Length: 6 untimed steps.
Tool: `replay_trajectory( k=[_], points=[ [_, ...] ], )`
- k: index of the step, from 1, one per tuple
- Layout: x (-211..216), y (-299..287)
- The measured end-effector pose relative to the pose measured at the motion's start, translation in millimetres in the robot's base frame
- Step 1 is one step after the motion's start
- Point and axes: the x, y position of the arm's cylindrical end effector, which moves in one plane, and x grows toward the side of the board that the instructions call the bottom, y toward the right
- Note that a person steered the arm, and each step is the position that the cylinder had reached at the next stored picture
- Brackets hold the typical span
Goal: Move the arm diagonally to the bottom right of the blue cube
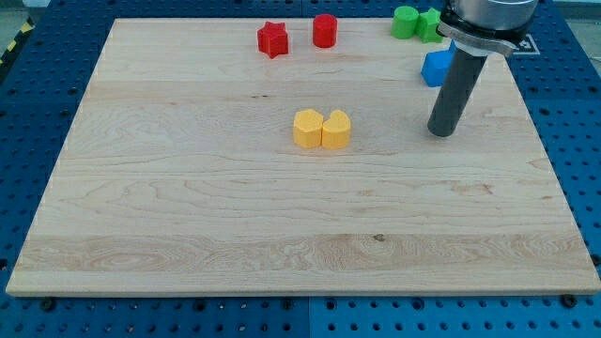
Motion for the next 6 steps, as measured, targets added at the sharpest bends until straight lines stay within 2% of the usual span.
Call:
replay_trajectory(
  k=[4, 5, 6],
  points=[
    [33, 52],
    [42, 85],
    [24, 111]
  ],
)
